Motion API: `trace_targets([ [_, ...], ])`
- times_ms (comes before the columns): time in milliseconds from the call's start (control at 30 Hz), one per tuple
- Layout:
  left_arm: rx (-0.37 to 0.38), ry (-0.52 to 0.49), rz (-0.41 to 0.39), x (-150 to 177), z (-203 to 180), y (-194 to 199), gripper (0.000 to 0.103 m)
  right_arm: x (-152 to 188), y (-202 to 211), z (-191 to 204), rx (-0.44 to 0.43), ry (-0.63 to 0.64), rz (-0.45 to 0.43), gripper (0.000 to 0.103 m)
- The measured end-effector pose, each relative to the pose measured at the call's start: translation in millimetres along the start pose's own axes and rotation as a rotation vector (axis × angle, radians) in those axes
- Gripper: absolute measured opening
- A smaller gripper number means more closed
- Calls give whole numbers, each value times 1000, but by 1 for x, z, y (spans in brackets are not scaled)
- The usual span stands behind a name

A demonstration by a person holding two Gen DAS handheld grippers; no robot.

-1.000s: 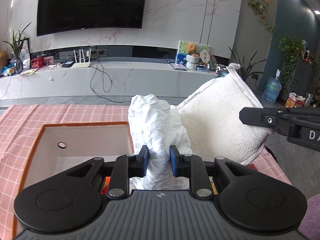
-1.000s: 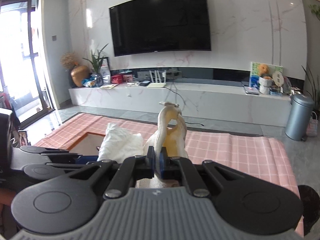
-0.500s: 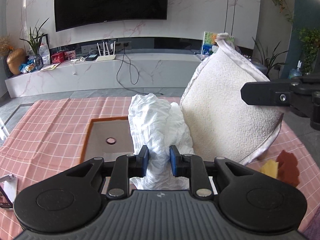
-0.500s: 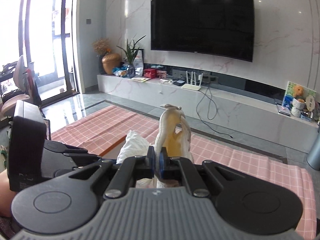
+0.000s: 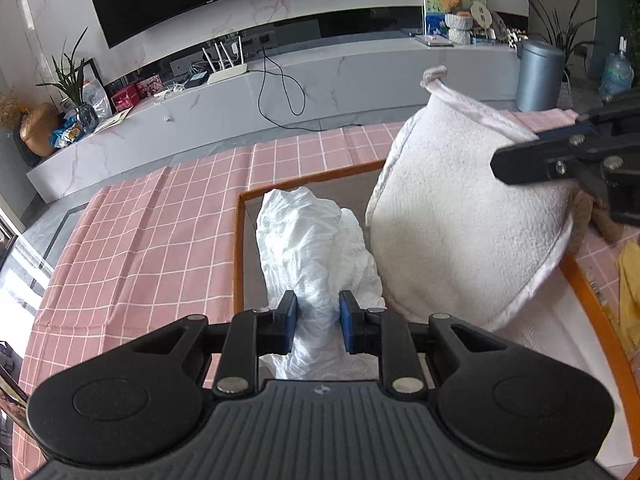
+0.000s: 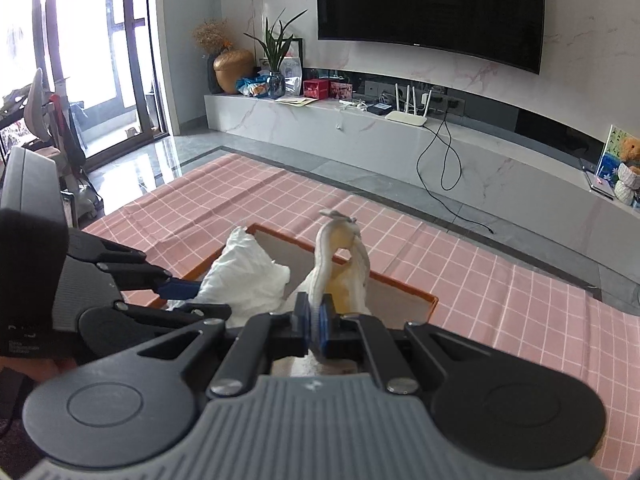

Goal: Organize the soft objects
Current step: 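Lift both cloths and carry them over the white box, then lower both cloths into the box and open both tools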

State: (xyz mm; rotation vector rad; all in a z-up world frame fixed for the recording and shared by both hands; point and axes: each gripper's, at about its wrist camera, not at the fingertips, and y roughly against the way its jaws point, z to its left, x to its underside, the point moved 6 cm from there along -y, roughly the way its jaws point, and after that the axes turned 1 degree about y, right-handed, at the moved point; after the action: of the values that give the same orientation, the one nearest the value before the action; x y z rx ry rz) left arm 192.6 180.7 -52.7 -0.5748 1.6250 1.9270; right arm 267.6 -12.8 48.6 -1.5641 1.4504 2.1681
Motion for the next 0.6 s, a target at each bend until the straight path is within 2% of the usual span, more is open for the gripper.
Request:
trace_targets([
  [133,-49,-96,15,4,-10,-10,25,-6,-9,-9,73,20,-16,2],
  [367,-151,-246,44,9,-32,-38,25,-1,-37,-8,97,90,14,2],
  [600,-142,-195,53,7,-32,-46,33,14,-67,0,128,244,83,2],
])
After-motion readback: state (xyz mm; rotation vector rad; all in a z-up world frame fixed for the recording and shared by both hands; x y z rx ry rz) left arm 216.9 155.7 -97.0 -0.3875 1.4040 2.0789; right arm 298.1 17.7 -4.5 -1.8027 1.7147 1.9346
